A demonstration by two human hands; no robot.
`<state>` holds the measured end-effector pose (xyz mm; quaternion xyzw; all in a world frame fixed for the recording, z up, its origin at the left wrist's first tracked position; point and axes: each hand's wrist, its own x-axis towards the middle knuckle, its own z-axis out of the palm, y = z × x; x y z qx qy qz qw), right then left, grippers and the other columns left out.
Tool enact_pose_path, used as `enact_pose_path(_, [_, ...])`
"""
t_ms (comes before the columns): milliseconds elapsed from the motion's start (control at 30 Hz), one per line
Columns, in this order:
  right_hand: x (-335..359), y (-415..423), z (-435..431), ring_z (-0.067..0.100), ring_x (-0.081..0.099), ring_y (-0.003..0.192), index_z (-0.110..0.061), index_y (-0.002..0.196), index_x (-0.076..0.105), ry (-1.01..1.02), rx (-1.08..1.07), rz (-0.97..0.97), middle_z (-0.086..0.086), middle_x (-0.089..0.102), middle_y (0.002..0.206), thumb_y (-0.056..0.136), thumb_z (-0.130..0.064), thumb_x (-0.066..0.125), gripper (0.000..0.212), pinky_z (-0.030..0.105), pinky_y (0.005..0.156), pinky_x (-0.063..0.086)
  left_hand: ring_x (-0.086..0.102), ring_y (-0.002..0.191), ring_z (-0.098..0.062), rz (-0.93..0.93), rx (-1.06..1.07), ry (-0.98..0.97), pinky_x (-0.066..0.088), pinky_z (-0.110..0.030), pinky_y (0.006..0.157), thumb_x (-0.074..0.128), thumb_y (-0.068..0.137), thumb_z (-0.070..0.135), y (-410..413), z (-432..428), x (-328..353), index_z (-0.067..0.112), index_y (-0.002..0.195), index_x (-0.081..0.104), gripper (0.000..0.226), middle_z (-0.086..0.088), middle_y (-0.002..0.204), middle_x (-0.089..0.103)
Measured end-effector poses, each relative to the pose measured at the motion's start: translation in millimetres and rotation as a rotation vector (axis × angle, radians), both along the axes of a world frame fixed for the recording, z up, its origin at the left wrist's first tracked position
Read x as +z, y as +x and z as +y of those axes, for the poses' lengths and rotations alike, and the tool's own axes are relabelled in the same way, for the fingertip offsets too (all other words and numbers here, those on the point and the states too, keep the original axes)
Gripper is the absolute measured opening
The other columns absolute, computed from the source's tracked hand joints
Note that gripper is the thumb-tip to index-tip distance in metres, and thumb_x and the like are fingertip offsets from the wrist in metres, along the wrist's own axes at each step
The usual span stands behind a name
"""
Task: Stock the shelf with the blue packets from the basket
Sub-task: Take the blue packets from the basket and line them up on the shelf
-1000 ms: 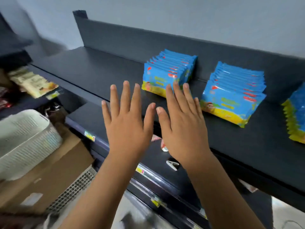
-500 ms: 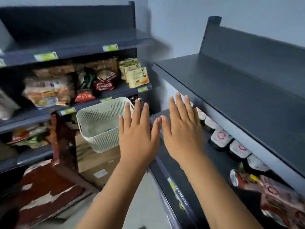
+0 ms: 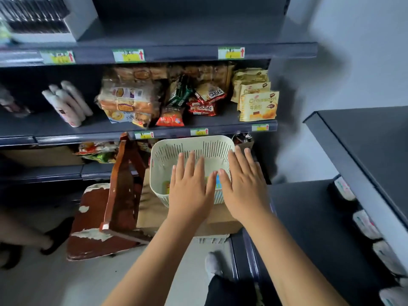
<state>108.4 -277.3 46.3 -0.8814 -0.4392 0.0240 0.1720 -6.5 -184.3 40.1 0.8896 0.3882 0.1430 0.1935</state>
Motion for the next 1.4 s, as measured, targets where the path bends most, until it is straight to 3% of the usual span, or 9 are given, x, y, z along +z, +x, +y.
enact_pose_path(367, [-81.2, 93.1, 97.1, 0.019, 0.007, 0.159, -0.012, 0.161, 0.027, -0.199, 0.024, 0.389, 0.002, 0.021, 0.171, 0.108, -0.047, 0.03, 0.063, 0.04, 0.129, 0.014, 0.004, 0.158, -0.033, 0.195, 0.236, -0.358, 0.005, -0.041, 0.127, 0.035, 0.107, 0.051, 64.0, 118.7, -88.4, 0.012, 0.154, 0.039, 0.061, -0.011, 0.168, 0.024])
enact_pose_path(500, [-106.4, 95.6, 124.6, 0.018, 0.006, 0.159, -0.012, 0.159, 0.031, -0.285, 0.047, 0.35, 0.001, 0.022, 0.17, 0.108, -0.038, 0.039, 0.058, 0.038, 0.126, 0.019, 0.018, 0.154, -0.034, 0.324, 0.2, -0.397, 0.01, -0.041, 0.127, 0.037, 0.107, 0.046, 78.0, 147.2, -127.2, 0.009, 0.149, 0.046, 0.057, -0.011, 0.161, 0.038])
enact_pose_path(667, [-153.1, 100.8, 152.4, 0.029, 0.041, 0.138, -0.007, 0.137, 0.049, -0.386, -0.122, 0.384, 0.01, 0.045, 0.148, 0.103, -0.034, 0.049, 0.043, 0.045, 0.102, 0.046, 0.028, 0.148, -0.034, 0.533, 0.094, -0.512, 0.03, -0.046, 0.119, 0.04, 0.104, 0.042, 84.5, 172.8, -180.3, 0.011, 0.139, 0.052, 0.049, -0.007, 0.153, 0.047])
enact_pose_path(800, [-212.0, 114.1, 176.4, 0.035, 0.06, 0.114, -0.003, 0.129, 0.057, -0.519, -0.33, 0.521, 0.016, 0.057, 0.131, 0.094, -0.028, 0.058, 0.043, 0.037, 0.078, 0.049, 0.014, 0.155, -0.032, 0.596, 0.019, -0.55, 0.029, -0.051, 0.121, 0.048, 0.102, 0.028, 93.6, 194.3, -216.1, 0.009, 0.148, 0.042, 0.05, -0.007, 0.159, 0.036])
enact_pose_path(867, [-239.8, 120.5, 183.6, 0.034, 0.065, 0.112, -0.006, 0.13, 0.063, -0.716, -0.308, 0.544, 0.017, 0.064, 0.13, 0.09, -0.02, 0.055, 0.044, 0.034, 0.078, 0.052, 0.009, 0.157, -0.03, 0.617, -0.021, -0.543, 0.028, -0.052, 0.122, 0.051, 0.1, 0.019, 101.0, 202.5, -237.4, 0.01, 0.151, 0.038, 0.053, -0.006, 0.161, 0.032])
enact_pose_path(967, [-281.2, 127.7, 190.9, 0.034, 0.058, 0.129, -0.014, 0.157, 0.036, -0.984, -0.234, 0.513, 0.011, 0.047, 0.156, 0.088, -0.022, 0.05, 0.071, 0.039, 0.096, 0.051, 0.011, 0.155, -0.029, 0.684, -0.071, -0.53, 0.031, -0.056, 0.118, 0.05, 0.098, 0.014, 110.6, 207.1, -268.3, 0.016, 0.155, 0.031, 0.061, -0.002, 0.162, 0.028])
enact_pose_path(1033, [-299.8, 131.4, 195.7, 0.035, 0.055, 0.131, -0.016, 0.162, 0.024, -1.061, -0.244, 0.498, 0.01, 0.043, 0.159, 0.088, -0.026, 0.051, 0.079, 0.04, 0.096, 0.05, 0.02, 0.151, -0.031, 0.736, -0.11, -0.491, 0.035, -0.054, 0.116, 0.052, 0.095, 0.01, 114.6, 205.1, -283.9, 0.018, 0.158, 0.027, 0.069, -0.005, 0.16, 0.03])
enact_pose_path(1233, [-323.9, 129.2, 193.0, 0.03, 0.065, 0.116, -0.017, 0.139, 0.056, -0.939, -0.295, 0.476, 0.007, 0.064, 0.131, 0.075, -0.039, 0.077, 0.071, 0.036, 0.079, 0.052, 0.041, 0.128, -0.034, 0.78, -0.053, -0.365, 0.042, -0.047, 0.097, 0.065, 0.087, 0.01, 125.6, 208.1, -290.7, 0.013, 0.128, 0.051, 0.043, -0.011, 0.133, 0.051])
enact_pose_path(1400, [-296.3, 126.1, 194.5, 0.036, 0.067, 0.105, -0.011, 0.114, 0.05, -0.585, -0.242, 0.556, 0.012, 0.066, 0.107, 0.081, -0.021, 0.075, 0.043, 0.034, 0.072, 0.046, 0.06, 0.107, -0.034, 0.515, 0.193, -0.531, 0.049, -0.038, 0.08, 0.067, 0.088, 0.014, 111.6, 219.4, -268.5, 0.014, 0.116, 0.055, 0.031, -0.01, 0.109, 0.065])
